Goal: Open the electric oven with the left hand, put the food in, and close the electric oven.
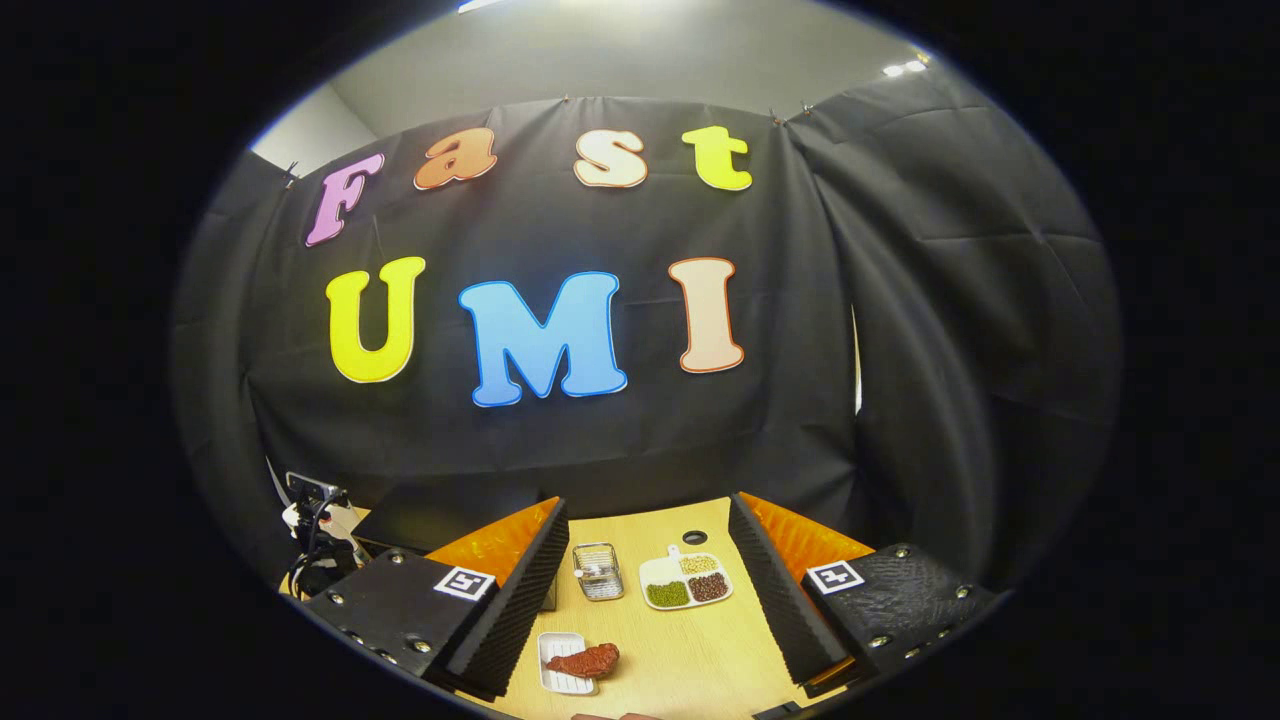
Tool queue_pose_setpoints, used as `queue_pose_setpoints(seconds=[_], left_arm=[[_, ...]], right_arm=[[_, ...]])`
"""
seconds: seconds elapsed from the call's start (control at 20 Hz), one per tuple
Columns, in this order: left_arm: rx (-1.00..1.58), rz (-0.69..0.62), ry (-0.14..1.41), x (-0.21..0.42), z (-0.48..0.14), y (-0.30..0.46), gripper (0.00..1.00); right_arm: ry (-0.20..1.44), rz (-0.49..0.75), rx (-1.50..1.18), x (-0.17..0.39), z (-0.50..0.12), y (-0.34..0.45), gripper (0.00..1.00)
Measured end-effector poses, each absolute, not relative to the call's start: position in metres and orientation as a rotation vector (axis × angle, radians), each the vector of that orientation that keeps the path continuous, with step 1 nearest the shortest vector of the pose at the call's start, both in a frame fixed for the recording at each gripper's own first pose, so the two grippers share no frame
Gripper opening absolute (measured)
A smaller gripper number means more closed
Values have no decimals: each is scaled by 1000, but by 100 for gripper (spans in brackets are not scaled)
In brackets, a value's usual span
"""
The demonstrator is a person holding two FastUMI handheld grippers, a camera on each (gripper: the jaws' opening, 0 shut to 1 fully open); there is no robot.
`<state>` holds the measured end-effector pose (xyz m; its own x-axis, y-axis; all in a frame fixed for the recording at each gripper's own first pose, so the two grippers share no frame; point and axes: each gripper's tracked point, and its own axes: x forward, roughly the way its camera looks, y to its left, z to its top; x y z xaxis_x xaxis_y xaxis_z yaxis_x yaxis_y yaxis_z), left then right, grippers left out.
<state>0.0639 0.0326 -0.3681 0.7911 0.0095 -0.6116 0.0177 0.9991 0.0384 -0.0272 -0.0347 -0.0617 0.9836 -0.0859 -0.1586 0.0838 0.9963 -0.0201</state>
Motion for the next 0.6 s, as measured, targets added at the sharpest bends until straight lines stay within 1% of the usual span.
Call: queue_pose_setpoints(seconds=[0.05,0.15,0.2,0.25,0.3,0.35,0.4,0.45,0.5,0.6], left_arm=[[47,-5,663,60,-370,32,96],[51,-2,671,53,-374,32,96],[49,3,671,50,-376,32,93],[47,8,671,47,-377,32,96],[46,12,675,44,-380,32,96],[46,15,678,41,-382,31,96],[48,14,680,37,-386,31,93],[51,12,685,33,-389,31,94],[59,9,692,27,-393,31,99],[82,-1,711,17,-404,30,99]], right_arm=[[161,-84,-14,-27,-61,-34,98],[164,-80,-14,-28,-63,-33,98],[168,-77,-15,-28,-64,-32,100],[172,-75,-16,-28,-66,-31,100],[177,-72,-16,-28,-67,-30,98],[180,-71,-16,-29,-68,-29,98],[182,-69,-17,-30,-70,-29,98],[185,-69,-21,-30,-72,-28,98],[189,-69,-24,-31,-74,-29,98],[198,-67,-24,-32,-77,-29,98]])
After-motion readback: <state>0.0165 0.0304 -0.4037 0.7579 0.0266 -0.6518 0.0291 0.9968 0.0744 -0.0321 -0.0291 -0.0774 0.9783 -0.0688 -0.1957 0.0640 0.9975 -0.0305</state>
